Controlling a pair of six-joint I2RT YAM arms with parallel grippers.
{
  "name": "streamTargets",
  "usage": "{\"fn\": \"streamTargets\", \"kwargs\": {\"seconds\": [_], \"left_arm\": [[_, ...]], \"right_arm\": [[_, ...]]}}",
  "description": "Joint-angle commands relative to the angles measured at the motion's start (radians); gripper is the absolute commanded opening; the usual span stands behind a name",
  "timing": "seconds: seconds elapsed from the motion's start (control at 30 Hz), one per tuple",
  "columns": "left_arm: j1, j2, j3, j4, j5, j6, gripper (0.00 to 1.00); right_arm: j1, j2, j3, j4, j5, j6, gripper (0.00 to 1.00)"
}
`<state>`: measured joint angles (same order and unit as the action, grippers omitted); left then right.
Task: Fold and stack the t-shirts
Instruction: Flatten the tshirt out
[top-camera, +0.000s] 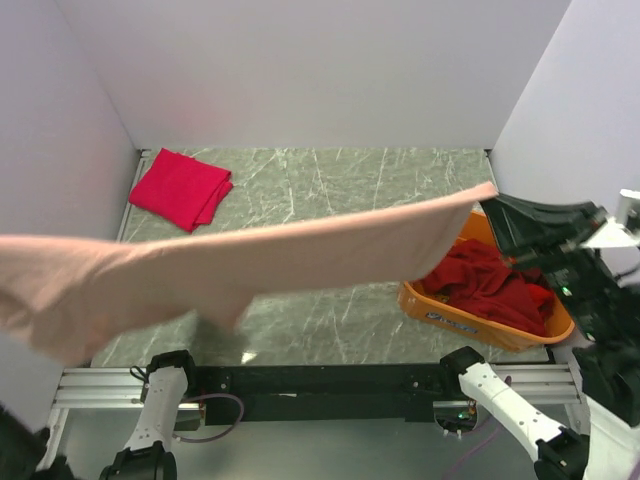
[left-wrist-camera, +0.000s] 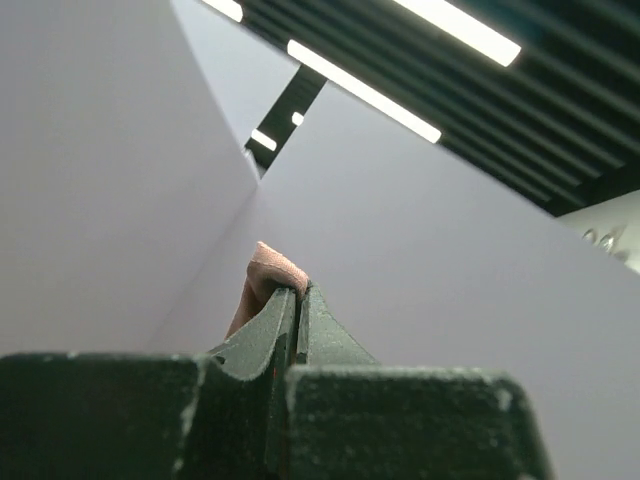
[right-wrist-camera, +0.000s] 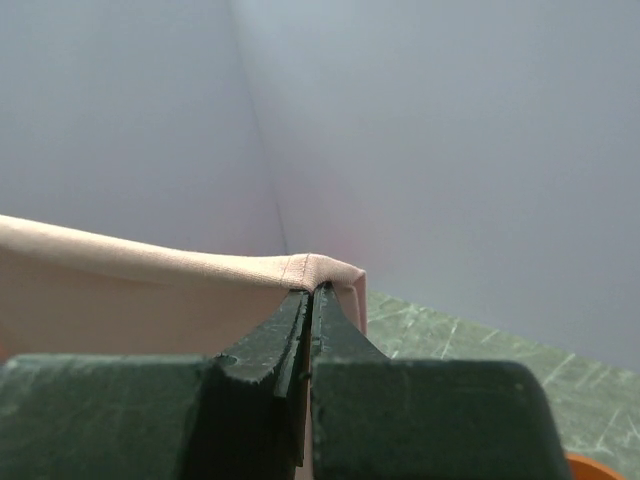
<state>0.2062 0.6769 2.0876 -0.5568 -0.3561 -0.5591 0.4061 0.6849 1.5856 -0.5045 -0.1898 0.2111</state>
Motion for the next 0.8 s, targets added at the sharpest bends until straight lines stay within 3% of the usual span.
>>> {"fn": "streamTargets", "kwargs": {"seconds": [0.0, 0.13, 0.3, 0.43, 0.53, 0.63, 0.77], "left_arm": [[0.004, 0.067, 0.066, 0.064, -0.007, 0.077, 0.01], [0.001, 0.084, -0.016, 0.124, -0.032, 0.088, 0.01], [0.002, 0.119, -0.271, 0.182, -0.014, 0.077, 0.01], [0.002, 0.177, -0.504, 0.343, 0.081, 0.068, 0.05], [0.001, 0.258, -0.686, 0.449, 0.130, 0.061, 0.07], [0.001, 0.389, -0.757, 0.512, 0.131, 0.067, 0.01], [0.001, 0.594, -0.805, 0.616, 0.167, 0.077, 0.01]], "right_arm": [[0.000, -0.007, 0.036, -0.043, -0.022, -0.006, 0.00], [0.000, 0.019, 0.011, -0.028, 0.000, 0.001, 0.00], [0.002, 0.129, -0.061, 0.007, 0.082, -0.007, 0.00], [-0.001, 0.260, -0.113, 0.046, 0.174, -0.016, 0.00], [-0.016, 0.399, -0.141, 0.081, 0.188, -0.022, 0.00], [-0.052, 0.572, -0.131, 0.110, 0.146, -0.006, 0.00], [-0.085, 0.880, -0.046, 0.150, 0.135, -0.010, 0.00]]}}
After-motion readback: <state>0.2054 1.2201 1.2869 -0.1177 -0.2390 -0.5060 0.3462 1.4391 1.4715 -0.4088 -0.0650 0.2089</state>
